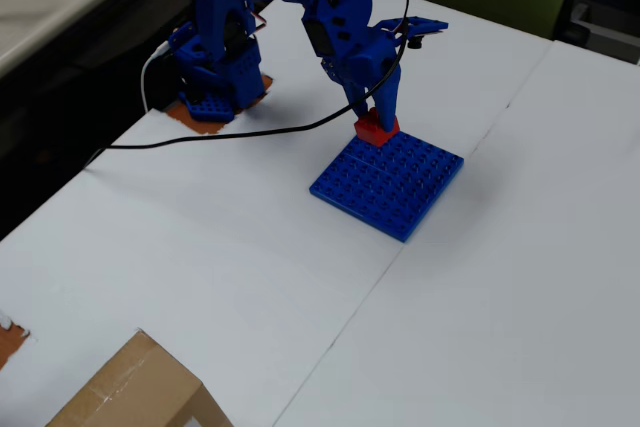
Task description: Pick up the 2x2 red block and go up the 8x8 blue block.
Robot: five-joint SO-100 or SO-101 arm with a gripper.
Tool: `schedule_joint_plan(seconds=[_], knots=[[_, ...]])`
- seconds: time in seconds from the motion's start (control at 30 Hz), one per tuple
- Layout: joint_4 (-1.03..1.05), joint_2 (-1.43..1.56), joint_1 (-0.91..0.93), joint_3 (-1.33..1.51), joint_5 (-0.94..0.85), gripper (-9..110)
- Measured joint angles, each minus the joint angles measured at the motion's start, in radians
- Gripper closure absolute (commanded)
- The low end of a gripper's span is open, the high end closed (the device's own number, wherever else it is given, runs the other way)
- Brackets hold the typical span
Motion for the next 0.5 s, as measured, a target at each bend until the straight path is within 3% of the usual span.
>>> schedule_joint_plan(seconds=[0.5], knots=[[0.043,-0.015,-0.017,-0.026,-0.069,101]])
